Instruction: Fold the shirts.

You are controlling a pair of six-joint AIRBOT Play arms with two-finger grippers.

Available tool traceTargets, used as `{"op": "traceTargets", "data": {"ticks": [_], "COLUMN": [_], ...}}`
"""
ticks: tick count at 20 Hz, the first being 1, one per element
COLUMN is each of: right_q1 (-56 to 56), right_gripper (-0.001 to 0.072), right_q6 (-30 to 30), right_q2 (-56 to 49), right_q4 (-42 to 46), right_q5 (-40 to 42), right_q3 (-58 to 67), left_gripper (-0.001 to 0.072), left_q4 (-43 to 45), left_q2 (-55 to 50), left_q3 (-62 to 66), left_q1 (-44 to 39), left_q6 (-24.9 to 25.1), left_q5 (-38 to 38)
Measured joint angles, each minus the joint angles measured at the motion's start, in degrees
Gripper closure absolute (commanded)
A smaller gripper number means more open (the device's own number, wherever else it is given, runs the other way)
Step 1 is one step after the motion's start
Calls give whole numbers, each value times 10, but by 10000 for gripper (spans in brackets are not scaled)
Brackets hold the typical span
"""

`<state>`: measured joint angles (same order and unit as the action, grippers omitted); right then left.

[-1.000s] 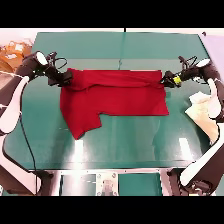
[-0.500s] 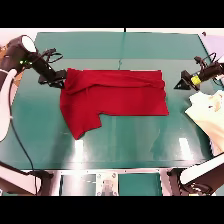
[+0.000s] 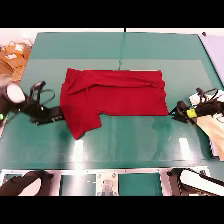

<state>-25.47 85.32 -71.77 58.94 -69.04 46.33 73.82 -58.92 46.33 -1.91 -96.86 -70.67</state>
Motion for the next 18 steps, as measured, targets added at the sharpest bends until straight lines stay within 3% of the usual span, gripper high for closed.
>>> {"op": "traceTargets", "data": {"ticks": [4,10,11,12,13,14,18], "right_q1": [25,57,61,63,64,65,53], "right_gripper": [375,375,378,420,599,690,693], "right_q6": [-7,-10,-10,-10,-11,-15,-47], "right_q2": [12,-41,-54,-64,-74,-84,-95], "right_q4": [-42,-128,-145,-154,-160,-164,-155], "right_q5": [81,165,172,179,188,197,183], "right_q3": [-56,-72,-71,-70,-66,-60,-20], "left_gripper": [215,217,393,646,682,682,684], "left_q4": [-69,-188,-208,-219,-224,-231,-225], "left_q2": [20,-47,-55,-64,-70,-74,-70], "left_q3": [-119,-167,-169,-170,-170,-165,-118], "left_q1": [0,-1,-1,-1,-1,-1,0], "left_q6": [-12,16,23,33,42,50,76], "left_q5": [121,250,266,284,299,304,287]}}
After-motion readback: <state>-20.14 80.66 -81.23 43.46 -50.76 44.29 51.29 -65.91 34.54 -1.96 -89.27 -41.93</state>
